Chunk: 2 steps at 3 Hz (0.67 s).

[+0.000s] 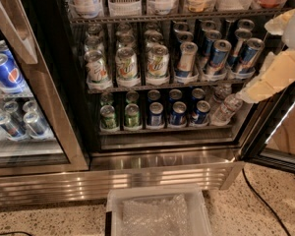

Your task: Pick coke can from top shelf of fridge

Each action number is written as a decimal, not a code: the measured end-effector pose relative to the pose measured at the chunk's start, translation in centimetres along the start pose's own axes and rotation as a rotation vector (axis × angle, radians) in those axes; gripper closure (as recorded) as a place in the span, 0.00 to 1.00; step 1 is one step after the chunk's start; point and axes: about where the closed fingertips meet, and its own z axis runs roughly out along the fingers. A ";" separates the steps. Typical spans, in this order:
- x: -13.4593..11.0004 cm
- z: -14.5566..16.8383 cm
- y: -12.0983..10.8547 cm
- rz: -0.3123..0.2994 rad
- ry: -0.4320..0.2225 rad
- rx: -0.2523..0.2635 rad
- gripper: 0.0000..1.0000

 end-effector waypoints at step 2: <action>0.0 0.3 -0.3 0.013 -0.027 0.030 0.00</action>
Offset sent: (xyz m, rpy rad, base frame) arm 0.0121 -0.0040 -0.0067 0.0549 -0.0746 -0.0524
